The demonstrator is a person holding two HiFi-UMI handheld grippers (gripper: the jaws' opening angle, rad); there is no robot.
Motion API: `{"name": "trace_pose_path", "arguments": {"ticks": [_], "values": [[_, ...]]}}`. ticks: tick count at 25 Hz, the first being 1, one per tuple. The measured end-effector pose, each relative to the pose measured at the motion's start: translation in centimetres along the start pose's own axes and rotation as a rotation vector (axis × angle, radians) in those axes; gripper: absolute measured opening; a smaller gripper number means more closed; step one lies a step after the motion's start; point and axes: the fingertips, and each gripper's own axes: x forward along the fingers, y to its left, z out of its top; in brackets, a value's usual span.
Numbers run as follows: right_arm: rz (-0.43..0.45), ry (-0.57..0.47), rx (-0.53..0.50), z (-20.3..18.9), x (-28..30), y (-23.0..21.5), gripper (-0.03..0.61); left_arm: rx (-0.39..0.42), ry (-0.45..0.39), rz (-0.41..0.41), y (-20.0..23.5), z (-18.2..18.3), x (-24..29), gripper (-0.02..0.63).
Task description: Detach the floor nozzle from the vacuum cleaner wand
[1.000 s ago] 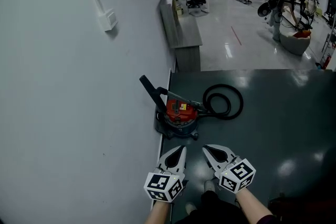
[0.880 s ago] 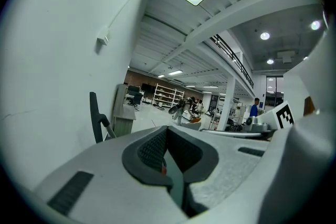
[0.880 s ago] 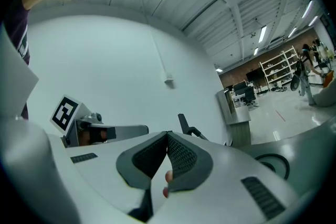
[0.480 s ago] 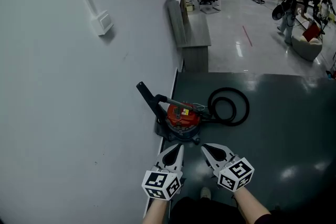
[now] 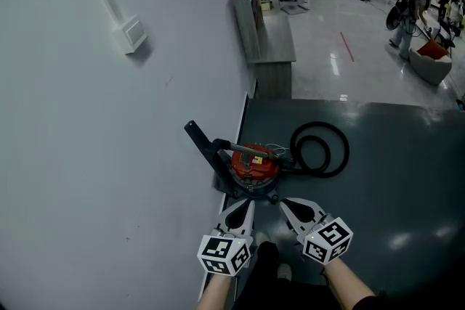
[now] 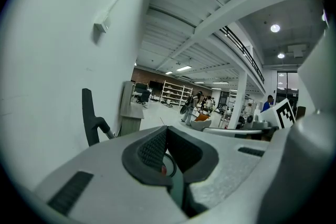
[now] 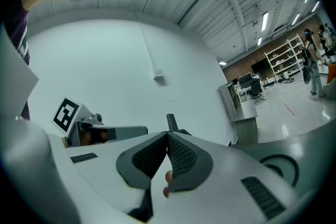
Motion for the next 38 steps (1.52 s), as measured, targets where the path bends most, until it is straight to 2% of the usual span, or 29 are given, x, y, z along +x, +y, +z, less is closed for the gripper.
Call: {"name": "trace_pose_path", "arguments": {"ticks": [15,26,33,38], "values": [[-0.014,0.056,0.024,1.1,10.4,-6.5,0.017,-0.056,0.039,0.002,8.6,1.6,8.9,0.005],[0.024,0.091,0.007,2.0,17.3,-8.0,0.017,-0.104,0.056,0.02,13.8,2.3,11.4,0.005],[0.075,0.118,0.015,1.7,20.2,-9.2,0.017,-0.124,0.067,0.072,15.6,2.2,12.7,0.003],[0.139,0.151,0.017,1.4,21.7,-10.8,0.017,-0.156,0.066,0.152,16.7,1.7,13.9,0.004]]}}
